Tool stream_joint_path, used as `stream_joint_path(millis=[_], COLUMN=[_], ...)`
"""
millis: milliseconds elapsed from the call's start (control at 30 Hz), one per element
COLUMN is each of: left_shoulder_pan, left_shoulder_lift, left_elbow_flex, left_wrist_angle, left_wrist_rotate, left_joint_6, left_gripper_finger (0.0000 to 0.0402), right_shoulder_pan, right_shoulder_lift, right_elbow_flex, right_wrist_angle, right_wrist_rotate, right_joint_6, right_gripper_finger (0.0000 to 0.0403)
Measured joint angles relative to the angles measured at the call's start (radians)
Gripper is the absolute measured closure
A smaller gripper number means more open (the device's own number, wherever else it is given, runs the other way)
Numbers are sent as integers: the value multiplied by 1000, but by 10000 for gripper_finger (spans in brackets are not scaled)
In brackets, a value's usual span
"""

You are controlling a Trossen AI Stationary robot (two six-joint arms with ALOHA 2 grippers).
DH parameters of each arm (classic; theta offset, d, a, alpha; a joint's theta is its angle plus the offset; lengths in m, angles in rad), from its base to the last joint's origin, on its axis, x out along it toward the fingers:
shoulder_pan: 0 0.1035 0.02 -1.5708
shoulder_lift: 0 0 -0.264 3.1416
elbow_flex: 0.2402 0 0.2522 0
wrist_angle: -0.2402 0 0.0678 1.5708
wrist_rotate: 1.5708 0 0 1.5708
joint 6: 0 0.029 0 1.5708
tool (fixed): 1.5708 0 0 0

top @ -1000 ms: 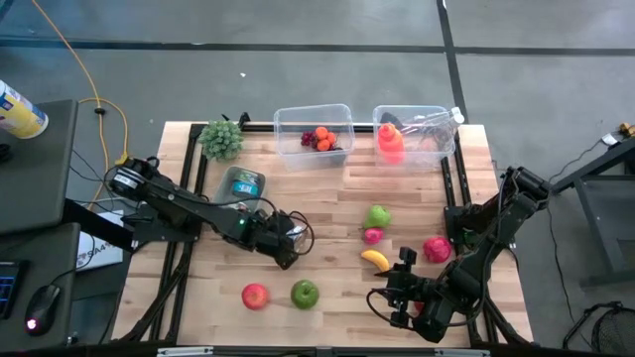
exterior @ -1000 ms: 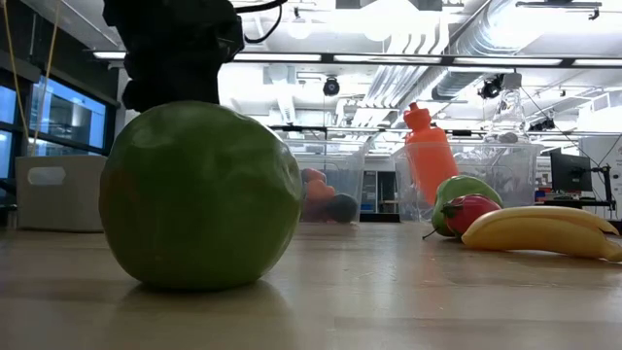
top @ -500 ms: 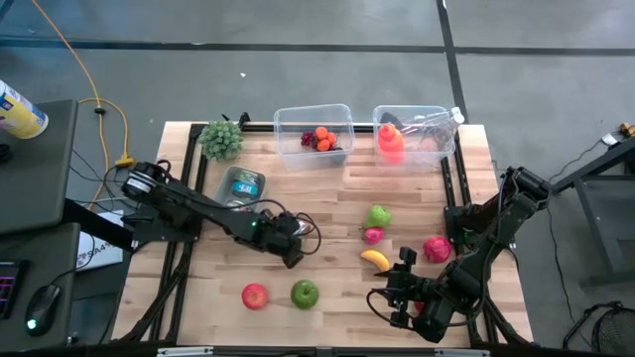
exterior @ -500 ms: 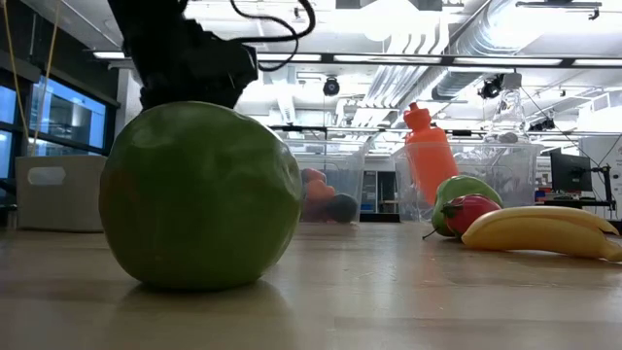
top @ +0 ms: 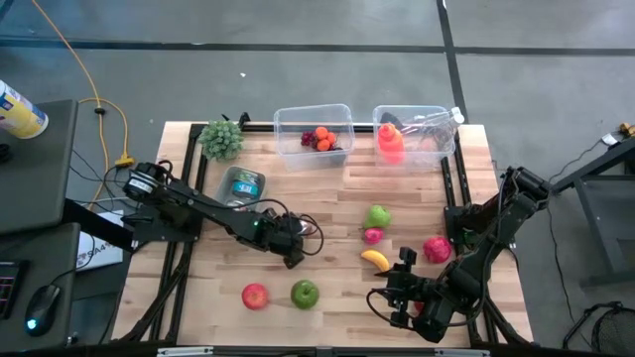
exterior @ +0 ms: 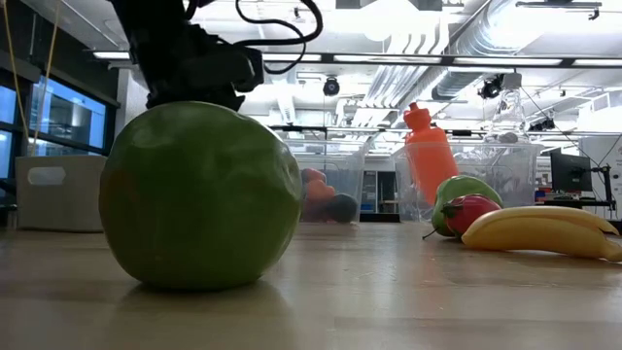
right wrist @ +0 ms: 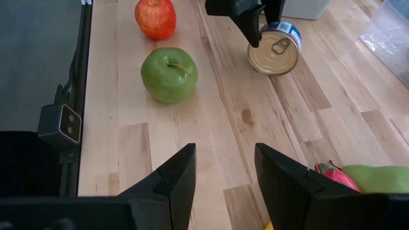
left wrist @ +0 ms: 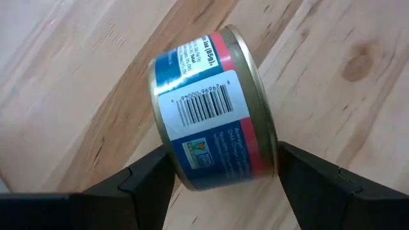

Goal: Pick & Place Food Item
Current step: Put the blue pink tuna can into the grey bin

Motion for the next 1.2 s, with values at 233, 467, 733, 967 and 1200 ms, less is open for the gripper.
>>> stream_joint_path(millis=[233,467,733,967,1200], left_shoulder_pan=[0,5,33,46,46], left_shoulder_lift=[0,0,0,0,0], left_elbow_flex=[0,0,0,0,0], left_wrist_angle=[12,13,18,26,25], left_wrist_rotate=[-10,-23,-23,-25,-46], left_joint_6=[-31,24,-7,2,4], left_gripper_finger=[151,151,159,198,210], right_shoulder_pan=[0,0,0,0,0], right_shoulder_lift=[0,0,0,0,0], right_elbow_flex=[0,0,0,0,0], right_wrist_angle=[0,0,0,0,0], right_wrist_rotate=[0,0,0,0,0], right_joint_6=[1,1,1,1,1], right_gripper_finger=[254,254,254,254,254])
